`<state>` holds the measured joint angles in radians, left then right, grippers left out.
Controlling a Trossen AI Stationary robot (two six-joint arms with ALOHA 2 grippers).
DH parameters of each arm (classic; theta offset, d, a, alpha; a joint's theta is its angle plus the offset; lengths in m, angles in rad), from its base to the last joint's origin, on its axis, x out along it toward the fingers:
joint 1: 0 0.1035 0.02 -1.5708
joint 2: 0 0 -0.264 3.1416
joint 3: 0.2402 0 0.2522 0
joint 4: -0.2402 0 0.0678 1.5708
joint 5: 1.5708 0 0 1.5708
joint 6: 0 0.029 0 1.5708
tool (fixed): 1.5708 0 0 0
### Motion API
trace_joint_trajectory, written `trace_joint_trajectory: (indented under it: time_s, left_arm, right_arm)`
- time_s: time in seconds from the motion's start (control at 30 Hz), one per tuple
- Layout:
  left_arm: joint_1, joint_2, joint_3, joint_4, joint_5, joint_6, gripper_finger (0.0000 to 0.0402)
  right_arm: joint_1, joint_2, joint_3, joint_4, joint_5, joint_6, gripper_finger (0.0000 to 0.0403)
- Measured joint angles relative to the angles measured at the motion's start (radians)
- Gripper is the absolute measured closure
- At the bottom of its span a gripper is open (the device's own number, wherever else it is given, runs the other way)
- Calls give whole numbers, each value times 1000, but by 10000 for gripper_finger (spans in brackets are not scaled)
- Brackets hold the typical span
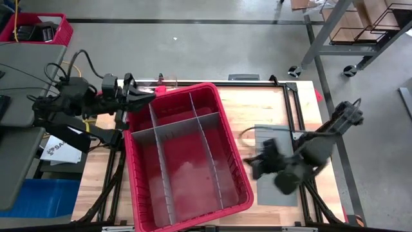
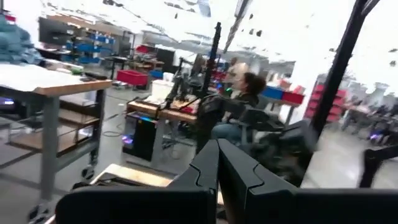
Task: Sort blocks
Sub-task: Assemble the bin divider into the red bin
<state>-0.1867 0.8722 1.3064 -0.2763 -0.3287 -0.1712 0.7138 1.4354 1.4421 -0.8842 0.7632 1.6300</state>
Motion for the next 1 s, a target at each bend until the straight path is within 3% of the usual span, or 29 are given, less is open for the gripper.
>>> trace_joint_trajectory:
  time_s: [0.1, 0.2, 0.37, 0.47, 0.67, 0.87, 1.0]
  left_arm:
    - [0, 4, 0, -104, -123, 10, 401]
    - [14, 15, 0, -319, -288, -130, 402]
    - [78, 39, -1, -581, -247, -419, 402]
    - [100, 46, -1, -691, -213, -488, 402]
    - [135, 38, 0, -713, -218, -453, 402]
    - [177, 37, 0, -716, -213, -428, 402]
    - [181, 37, 0, -715, -202, -417, 401]
  right_arm:
    - [-63, 117, 52, 133, -157, -140, 403]
    - [-99, 225, 124, 130, -303, -178, 403]
    - [-112, 375, 269, -32, -520, -141, 403]
    - [-107, 426, 359, -236, -604, -137, 403]
    - [-151, 449, 418, -722, -628, -132, 403]
    - [-321, 410, 325, -700, -517, -272, 403]
    - [-442, 401, 337, -639, -423, -371, 403]
